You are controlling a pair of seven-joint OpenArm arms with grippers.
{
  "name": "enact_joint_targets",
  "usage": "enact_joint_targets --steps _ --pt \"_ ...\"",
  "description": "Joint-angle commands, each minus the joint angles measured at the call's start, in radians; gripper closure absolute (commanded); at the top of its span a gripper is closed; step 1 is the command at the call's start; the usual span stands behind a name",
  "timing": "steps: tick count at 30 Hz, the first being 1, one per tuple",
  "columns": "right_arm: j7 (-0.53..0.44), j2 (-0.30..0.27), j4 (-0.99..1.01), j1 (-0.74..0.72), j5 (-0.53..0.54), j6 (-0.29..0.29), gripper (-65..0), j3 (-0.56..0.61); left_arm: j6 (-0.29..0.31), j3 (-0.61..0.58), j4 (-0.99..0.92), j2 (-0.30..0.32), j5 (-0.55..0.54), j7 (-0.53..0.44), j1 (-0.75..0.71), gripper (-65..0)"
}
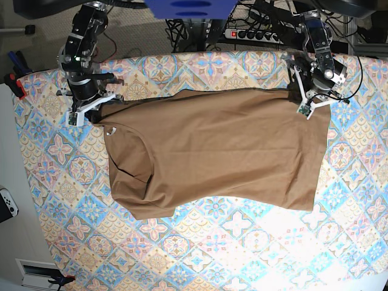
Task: Layout the t-shirt on the table in an organized manner, then fold the t-shirt properly
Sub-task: 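Lift the shirt by its shoulders with both grippers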
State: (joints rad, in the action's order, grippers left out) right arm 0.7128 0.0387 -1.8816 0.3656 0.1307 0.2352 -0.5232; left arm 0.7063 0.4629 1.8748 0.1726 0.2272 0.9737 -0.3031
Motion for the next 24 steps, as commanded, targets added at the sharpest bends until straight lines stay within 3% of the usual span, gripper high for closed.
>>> enact_joint_targets --steps 1,11,16,24 --pt "-0.023 -0.006 -0.029 -0.003 0.010 -0.001 0.0 -0.002 -0.008 0.035 0.030 -0.005 0.005 -0.008 0.025 0.0" --pt "-0.035 -0.006 -0.060 -0.001 0.010 -0.001 0.0 -0.002 -0.008 0.087 0.130 -0.026 0.007 -0.006 0.104 0.0" --pt "-0.198 -0.006 -0.060 -0.007 0.010 -0.001 0.0 0.005 -0.008 0.089 0.128 -0.026 0.014 0.001 0.212 0.0" --pt "-0.321 -0.010 -0.059 -0.129 0.010 -0.001 0.0 0.031 -0.008 0.084 0.128 -0.063 0.018 0.003 0.436 0.0"
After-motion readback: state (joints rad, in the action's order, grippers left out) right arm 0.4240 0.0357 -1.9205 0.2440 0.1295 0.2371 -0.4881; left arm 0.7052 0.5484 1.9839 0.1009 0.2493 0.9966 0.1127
